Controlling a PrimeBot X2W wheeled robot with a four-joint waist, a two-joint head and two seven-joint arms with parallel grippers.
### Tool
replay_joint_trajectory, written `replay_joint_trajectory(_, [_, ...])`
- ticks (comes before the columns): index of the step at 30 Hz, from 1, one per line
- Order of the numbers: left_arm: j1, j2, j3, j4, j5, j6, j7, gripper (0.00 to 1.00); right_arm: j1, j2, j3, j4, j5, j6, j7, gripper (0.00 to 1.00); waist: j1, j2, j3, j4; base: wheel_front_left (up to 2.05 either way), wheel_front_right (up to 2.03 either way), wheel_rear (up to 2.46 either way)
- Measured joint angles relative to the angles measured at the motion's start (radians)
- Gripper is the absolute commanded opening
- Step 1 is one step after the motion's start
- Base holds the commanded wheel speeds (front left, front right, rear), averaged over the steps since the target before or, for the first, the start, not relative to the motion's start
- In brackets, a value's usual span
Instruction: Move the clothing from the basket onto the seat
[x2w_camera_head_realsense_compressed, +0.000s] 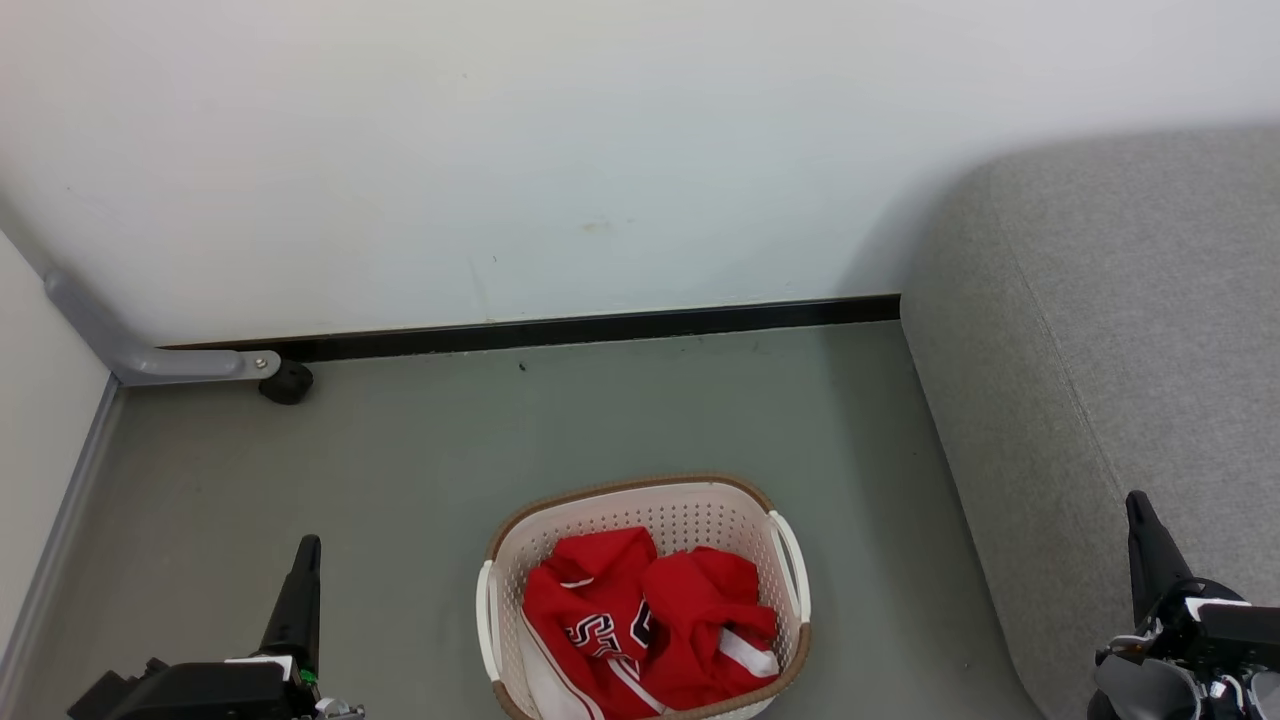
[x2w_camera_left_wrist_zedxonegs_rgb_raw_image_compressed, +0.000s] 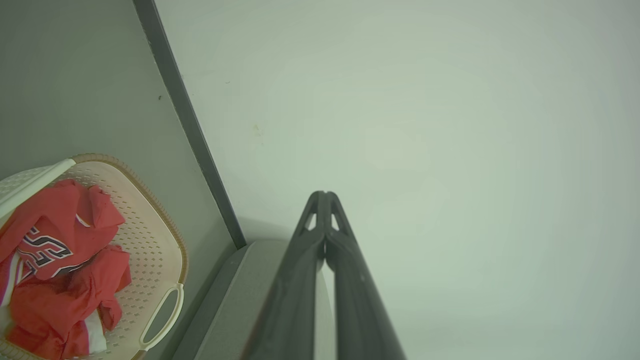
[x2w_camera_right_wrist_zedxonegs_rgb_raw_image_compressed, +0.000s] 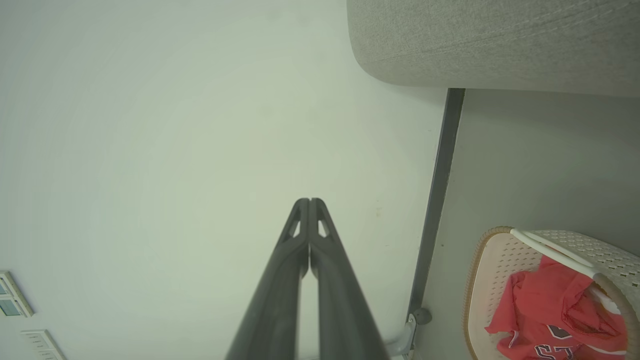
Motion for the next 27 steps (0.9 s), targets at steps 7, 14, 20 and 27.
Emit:
replay_joint_trajectory(7, [0.0,0.0,0.0,0.0,0.0,0.0,0.0,0.0,0.0,0.0,0.0,0.0,0.0,0.0,0.0,0.0,0.0,0.0,0.0,0.0,0.0,0.0,0.0])
replay_joint_trajectory(14, [0.0,0.0,0.0,0.0,0.0,0.0,0.0,0.0,0.0,0.0,0.0,0.0,0.0,0.0,0.0,0.0,0.0,0.0,0.0,0.0,0.0,0.0,0.0])
replay_joint_trajectory(20, [0.0,0.0,0.0,0.0,0.0,0.0,0.0,0.0,0.0,0.0,0.0,0.0,0.0,0.0,0.0,0.0,0.0,0.0,0.0,0.0,0.0,0.0,0.0])
replay_joint_trajectory(27, [0.0,0.0,0.0,0.0,0.0,0.0,0.0,0.0,0.0,0.0,0.0,0.0,0.0,0.0,0.0,0.0,0.0,0.0,0.0,0.0,0.0,0.0,0.0])
